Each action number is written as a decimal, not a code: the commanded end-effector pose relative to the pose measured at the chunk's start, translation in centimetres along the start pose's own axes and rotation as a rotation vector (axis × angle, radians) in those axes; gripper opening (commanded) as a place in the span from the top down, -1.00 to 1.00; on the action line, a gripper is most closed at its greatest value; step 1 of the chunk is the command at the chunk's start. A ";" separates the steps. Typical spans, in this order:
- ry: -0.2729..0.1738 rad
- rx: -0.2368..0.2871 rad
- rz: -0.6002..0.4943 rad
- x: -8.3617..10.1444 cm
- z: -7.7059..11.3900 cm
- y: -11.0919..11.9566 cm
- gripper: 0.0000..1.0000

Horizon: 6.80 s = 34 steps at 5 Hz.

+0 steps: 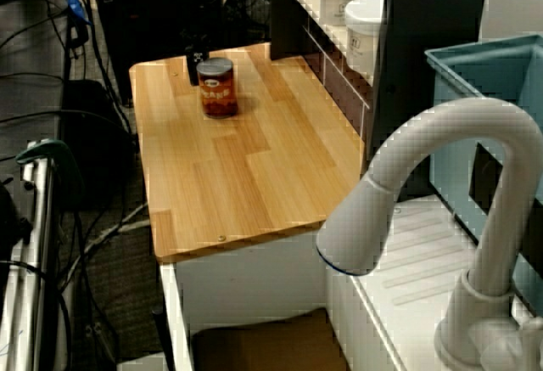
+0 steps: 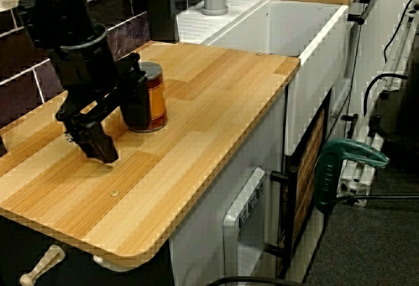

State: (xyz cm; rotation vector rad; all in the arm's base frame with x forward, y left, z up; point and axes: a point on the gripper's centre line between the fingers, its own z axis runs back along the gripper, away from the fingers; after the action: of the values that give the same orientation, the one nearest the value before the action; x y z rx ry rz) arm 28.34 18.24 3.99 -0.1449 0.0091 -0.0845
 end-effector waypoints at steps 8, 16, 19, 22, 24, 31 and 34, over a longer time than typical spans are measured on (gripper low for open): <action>-0.111 0.077 0.048 1.8 3.2 -1.1 -1.00; -0.059 0.037 0.014 3.4 0.3 -9.7 -1.00; -0.012 -0.007 -0.016 3.0 -0.8 -14.7 -1.00; -0.024 -0.016 -0.043 1.7 0.4 -15.8 -1.00; -0.065 -0.043 -0.089 0.5 2.5 -17.3 -1.00; -0.140 -0.033 -0.116 5.6 3.3 -24.0 -1.00; -0.116 0.006 -0.098 6.6 0.8 -23.5 -1.00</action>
State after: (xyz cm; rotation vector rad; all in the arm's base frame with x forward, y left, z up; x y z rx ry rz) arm 33.08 -5.25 6.38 -0.1456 -0.0704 -0.1704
